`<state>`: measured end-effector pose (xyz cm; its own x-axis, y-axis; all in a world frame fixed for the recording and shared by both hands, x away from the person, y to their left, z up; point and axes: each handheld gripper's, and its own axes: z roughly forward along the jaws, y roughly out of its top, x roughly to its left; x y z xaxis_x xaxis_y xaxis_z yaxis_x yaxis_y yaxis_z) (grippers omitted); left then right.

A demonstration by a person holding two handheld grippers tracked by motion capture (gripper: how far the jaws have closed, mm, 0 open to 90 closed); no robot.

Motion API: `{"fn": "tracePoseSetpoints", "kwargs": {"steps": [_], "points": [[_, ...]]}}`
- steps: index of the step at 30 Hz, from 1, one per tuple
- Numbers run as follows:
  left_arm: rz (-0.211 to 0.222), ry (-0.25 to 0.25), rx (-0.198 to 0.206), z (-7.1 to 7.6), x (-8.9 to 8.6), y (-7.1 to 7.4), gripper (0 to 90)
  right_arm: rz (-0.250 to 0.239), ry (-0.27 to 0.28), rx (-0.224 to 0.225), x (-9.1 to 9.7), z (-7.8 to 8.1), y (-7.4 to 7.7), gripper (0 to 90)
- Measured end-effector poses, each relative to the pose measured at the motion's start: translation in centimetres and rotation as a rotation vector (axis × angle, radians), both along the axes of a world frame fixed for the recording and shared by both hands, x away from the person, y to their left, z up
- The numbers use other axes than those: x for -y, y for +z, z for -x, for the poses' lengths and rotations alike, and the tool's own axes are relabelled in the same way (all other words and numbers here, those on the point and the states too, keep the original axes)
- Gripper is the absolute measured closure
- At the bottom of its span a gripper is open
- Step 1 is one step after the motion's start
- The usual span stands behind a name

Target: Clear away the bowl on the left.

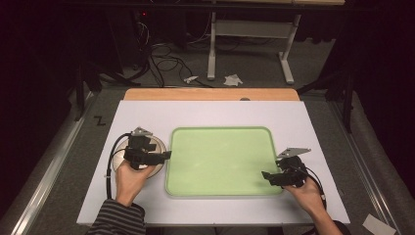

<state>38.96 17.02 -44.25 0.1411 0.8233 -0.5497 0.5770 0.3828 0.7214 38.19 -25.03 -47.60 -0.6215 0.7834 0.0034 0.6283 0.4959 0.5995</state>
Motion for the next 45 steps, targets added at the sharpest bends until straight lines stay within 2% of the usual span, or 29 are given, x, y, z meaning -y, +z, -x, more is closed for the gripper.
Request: {"fn": "tracePoseSetpoints", "kwargs": {"steps": [10,22,26,30,45], "points": [[-0.026,0.022,-0.018,-0.3,-0.8,-0.3,30.0,0.003,0.003,0.000,0.0,0.0,0.0,30.3],[-0.013,0.061,-0.017,-0.4,-2.1,-0.1,30.1,0.007,0.009,-0.003,0.0,0.0,0.0,30.4],[0.009,0.071,-0.025,-0.4,-2.6,0.1,30.1,0.004,0.007,-0.005,0.0,0.0,0.0,30.4],[-0.011,0.081,-0.026,-0.4,-2.8,0.0,30.1,0.001,0.005,0.000,0.0,0.0,0.0,30.3],[-0.014,0.096,-0.046,-0.5,-3.6,0.0,30.0,0.000,0.004,-0.001,0.1,0.0,0.0,30.3]]}}
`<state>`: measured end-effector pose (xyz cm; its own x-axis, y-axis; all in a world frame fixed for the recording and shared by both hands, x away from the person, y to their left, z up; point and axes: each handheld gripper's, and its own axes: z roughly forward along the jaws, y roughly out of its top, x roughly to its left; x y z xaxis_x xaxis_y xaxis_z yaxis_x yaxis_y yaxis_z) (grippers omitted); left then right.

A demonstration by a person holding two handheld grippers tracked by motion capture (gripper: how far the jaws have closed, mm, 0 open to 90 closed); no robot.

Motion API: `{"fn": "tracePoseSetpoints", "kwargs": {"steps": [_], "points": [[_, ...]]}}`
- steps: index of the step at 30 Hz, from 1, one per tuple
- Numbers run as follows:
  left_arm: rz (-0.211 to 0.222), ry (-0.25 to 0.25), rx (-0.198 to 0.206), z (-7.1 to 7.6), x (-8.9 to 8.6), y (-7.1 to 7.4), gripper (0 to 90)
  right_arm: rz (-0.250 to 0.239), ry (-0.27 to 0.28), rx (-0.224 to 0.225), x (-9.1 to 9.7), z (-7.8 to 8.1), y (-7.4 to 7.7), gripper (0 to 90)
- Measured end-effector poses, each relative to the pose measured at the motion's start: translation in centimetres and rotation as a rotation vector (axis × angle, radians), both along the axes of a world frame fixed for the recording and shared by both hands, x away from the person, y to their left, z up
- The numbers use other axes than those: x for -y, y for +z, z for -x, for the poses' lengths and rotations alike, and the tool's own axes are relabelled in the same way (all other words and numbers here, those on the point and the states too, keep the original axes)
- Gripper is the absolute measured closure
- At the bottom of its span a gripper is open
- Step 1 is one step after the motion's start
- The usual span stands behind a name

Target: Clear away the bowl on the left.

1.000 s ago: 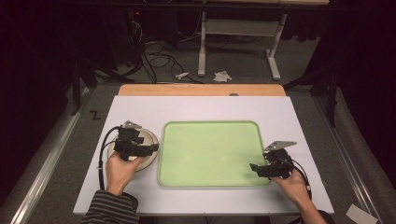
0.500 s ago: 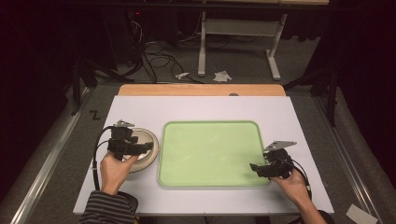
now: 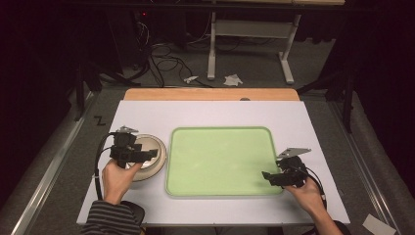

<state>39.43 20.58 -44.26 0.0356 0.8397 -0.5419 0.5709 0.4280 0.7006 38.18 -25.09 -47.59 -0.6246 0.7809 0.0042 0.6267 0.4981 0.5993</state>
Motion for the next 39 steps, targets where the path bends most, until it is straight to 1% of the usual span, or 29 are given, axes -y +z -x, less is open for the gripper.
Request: {"fn": "tracePoseSetpoints", "kwargs": {"steps": [7,10,13,20,21,22,23,24,25,26,28,29,30,31,34,35,36,39], "points": [[-0.014,0.030,0.001,0.0,-1.0,0.0,29.7,0.006,0.002,-0.002,0.0,0.0,0.0,30.3],[-0.014,0.042,-0.003,0.0,-1.2,0.0,29.9,0.007,0.004,0.002,0.0,0.0,0.0,30.3],[-0.026,0.054,-0.006,-0.1,-1.6,-0.1,29.9,0.008,0.003,-0.001,0.0,0.0,0.0,30.3],[-0.028,0.082,-0.002,-0.1,-2.3,-0.1,29.7,0.008,0.002,-0.001,0.0,0.0,0.0,30.3],[-0.035,0.091,0.000,-0.2,-2.5,-0.2,29.6,0.006,-0.002,0.000,0.0,0.0,0.0,30.3],[-0.044,0.115,0.003,-0.2,-2.9,-0.1,29.4,0.005,-0.005,0.002,0.0,0.0,0.1,30.3],[-0.044,0.115,0.003,-0.2,-2.9,-0.1,29.4,0.002,-0.010,0.002,0.0,0.1,0.1,30.3],[-0.041,0.126,0.007,-0.2,-3.2,0.0,29.4,0.002,-0.010,0.002,0.0,0.1,0.1,30.3],[-0.033,0.148,0.009,-0.1,-3.8,0.0,29.4,-0.005,-0.013,0.004,0.1,0.0,0.1,30.3],[-0.033,0.148,0.009,-0.1,-3.8,0.0,29.4,-0.005,-0.013,0.004,0.1,0.0,0.1,30.3],[-0.034,0.159,0.003,-0.1,-4.3,-0.1,29.4,-0.005,-0.013,0.005,0.1,0.0,0.1,30.4],[-0.033,0.173,-0.001,-0.2,-4.6,-0.2,29.4,0.001,-0.015,0.005,0.1,0.1,0.1,30.4],[-0.033,0.173,-0.001,-0.2,-4.6,-0.2,29.4,0.001,-0.015,0.005,0.1,0.1,0.1,30.4],[-0.043,0.177,-0.005,-0.3,-4.7,-0.3,29.4,0.001,-0.015,0.006,0.1,0.1,0.1,30.4],[-0.046,0.186,-0.016,-0.4,-4.9,-0.6,29.4,-0.006,-0.015,0.005,0.1,0.0,0.1,30.4],[-0.044,0.187,-0.029,-0.5,-5.2,-0.8,29.4,-0.006,-0.017,0.005,0.1,0.0,0.1,30.5],[-0.044,0.187,-0.029,-0.5,-5.2,-0.8,29.5,-0.006,-0.017,0.005,0.1,0.0,0.1,30.5],[-0.036,0.195,-0.052,-0.7,-5.4,-1.2,29.5,0.001,-0.015,0.003,0.1,0.0,0.1,30.5]]}}
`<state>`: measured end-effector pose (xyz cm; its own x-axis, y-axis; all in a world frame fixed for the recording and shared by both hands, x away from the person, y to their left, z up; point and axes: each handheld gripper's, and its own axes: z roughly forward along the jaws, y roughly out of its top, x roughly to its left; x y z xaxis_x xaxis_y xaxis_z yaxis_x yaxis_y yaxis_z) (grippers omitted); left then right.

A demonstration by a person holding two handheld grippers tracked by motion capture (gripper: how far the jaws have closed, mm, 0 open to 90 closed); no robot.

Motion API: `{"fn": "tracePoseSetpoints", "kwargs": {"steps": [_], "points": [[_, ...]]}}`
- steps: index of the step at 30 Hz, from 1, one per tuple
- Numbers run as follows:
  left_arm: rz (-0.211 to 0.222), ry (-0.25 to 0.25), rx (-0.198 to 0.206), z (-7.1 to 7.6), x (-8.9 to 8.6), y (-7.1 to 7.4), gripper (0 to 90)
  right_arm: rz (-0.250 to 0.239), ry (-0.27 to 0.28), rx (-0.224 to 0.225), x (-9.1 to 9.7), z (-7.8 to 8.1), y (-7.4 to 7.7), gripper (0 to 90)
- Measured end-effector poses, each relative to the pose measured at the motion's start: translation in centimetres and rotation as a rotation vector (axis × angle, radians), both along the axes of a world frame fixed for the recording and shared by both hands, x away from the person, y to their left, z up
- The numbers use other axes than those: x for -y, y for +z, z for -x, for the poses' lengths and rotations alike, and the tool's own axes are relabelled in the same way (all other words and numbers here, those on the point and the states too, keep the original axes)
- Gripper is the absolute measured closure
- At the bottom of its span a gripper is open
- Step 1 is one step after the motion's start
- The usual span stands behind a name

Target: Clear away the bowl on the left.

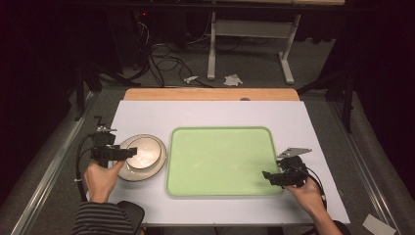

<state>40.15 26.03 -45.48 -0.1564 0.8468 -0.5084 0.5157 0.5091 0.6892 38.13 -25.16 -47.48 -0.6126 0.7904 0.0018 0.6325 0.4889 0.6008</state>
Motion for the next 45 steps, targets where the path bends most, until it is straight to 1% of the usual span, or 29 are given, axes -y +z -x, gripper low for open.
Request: {"fn": "tracePoseSetpoints", "kwargs": {"steps": [1,2,3,6,8,11,12,19,21,23,25,29,30,32,35,39,41,42,45], "points": [[-0.002,-0.002,-0.008,-0.1,-0.1,-0.2,29.6,0.000,0.000,0.002,0.0,0.0,0.0,30.5],[0.003,0.003,-0.031,-0.2,-0.1,-0.5,30.1,-0.005,0.000,0.002,0.0,0.0,0.0,30.5],[0.003,0.003,-0.031,-0.2,-0.1,-0.5,30.9,-0.005,0.000,0.002,0.0,0.0,0.0,30.5],[-0.012,0.009,-0.060,-0.5,-0.1,-1.0,31.6,0.003,0.000,-0.002,-0.1,0.0,0.0,30.5],[-0.017,-0.002,-0.080,-0.7,0.1,-1.3,31.9,0.005,0.001,-0.002,-0.1,0.0,0.0,30.5],[-0.023,0.000,-0.087,-0.9,0.3,-1.6,33.0,0.002,0.002,-0.004,-0.1,0.0,-0.1,30.5],[-0.039,-0.007,-0.104,-1.0,0.3,-1.8,34.5,0.002,0.001,-0.005,-0.1,0.0,-0.1,30.5],[-0.050,-0.006,-0.122,-1.3,0.5,-2.3,37.7,-0.001,0.004,-0.005,-0.1,0.0,-0.1,30.6],[-0.041,-0.005,-0.134,-1.4,0.6,-2.5,39.7,0.001,0.004,-0.005,-0.1,-0.1,-0.1,30.6],[-0.049,-0.004,-0.154,-1.7,0.8,-2.9,43.2,0.003,0.002,-0.004,-0.1,-0.1,-0.1,30.7],[-0.052,-0.005,-0.155,-1.7,0.8,-3.0,44.2,0.005,0.002,-0.004,-0.1,-0.1,-0.1,30.7],[-0.054,-0.003,-0.155,-1.8,0.7,-3.2,50.3,0.007,0.002,-0.008,-0.2,-0.1,-0.2,30.7],[-0.052,0.004,-0.158,-1.8,0.7,-3.2,50.3,0.007,0.009,-0.007,-0.2,-0.1,-0.2,30.7],[-0.059,0.004,-0.166,-1.9,0.6,-3.4,53.5,0.008,0.012,-0.010,-0.2,-0.1,-0.2,30.7],[-0.060,0.002,-0.172,-1.9,0.6,-3.6,55.3,0.013,0.016,-0.008,-0.3,-0.1,-0.2,30.8],[-0.046,0.009,-0.180,-2.0,0.5,-3.9,56.4,0.011,0.018,-0.008,-0.3,-0.1,-0.2,30.9],[-0.034,0.021,-0.185,-2.1,0.4,-3.9,56.5,0.010,0.017,-0.007,-0.3,-0.1,-0.2,30.9],[-0.009,0.028,-0.189,-2.1,0.3,-3.9,57.2,0.014,0.019,-0.005,-0.3,-0.1,-0.2,31.0],[0.002,0.033,-0.186,-2.1,0.2,-3.8,61.2,0.015,0.019,-0.007,-0.3,-0.1,-0.2,31.1]]}}
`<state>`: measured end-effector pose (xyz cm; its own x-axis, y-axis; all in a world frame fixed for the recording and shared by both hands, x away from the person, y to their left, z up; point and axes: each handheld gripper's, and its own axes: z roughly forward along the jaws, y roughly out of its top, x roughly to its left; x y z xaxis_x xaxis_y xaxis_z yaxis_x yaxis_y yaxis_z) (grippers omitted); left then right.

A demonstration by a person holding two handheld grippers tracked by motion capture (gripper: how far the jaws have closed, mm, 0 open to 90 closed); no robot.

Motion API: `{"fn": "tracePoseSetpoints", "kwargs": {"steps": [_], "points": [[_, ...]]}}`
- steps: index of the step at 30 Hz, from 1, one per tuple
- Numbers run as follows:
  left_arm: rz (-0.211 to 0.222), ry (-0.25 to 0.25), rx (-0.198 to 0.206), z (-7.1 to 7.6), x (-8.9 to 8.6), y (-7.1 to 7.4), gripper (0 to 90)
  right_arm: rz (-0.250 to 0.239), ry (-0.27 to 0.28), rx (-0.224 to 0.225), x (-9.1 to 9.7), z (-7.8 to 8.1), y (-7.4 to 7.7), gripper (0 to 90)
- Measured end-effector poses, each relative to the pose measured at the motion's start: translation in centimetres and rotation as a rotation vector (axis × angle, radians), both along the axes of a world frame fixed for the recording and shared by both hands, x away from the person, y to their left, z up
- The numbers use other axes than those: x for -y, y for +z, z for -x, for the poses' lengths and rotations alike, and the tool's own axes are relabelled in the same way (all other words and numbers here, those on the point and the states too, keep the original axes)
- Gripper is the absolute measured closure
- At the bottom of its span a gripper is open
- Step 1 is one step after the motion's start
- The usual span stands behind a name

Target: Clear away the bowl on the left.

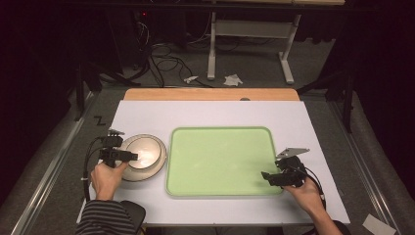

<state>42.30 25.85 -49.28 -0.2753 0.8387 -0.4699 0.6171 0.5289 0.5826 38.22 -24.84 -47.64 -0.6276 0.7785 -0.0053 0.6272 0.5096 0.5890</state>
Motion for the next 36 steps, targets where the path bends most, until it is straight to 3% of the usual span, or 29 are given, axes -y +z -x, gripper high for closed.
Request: {"fn": "tracePoseSetpoints", "kwargs": {"steps": [12,36], "points": [[0.032,-0.010,-0.006,-0.10,-0.07,-0.02,71.2,0.005,-0.001,0.000,-0.13,-0.06,-0.07,31.3],[0.075,-0.006,0.012,0.00,-0.31,0.35,79.5,0.010,0.003,0.000,-0.16,-0.01,-0.11,31.3]]}}
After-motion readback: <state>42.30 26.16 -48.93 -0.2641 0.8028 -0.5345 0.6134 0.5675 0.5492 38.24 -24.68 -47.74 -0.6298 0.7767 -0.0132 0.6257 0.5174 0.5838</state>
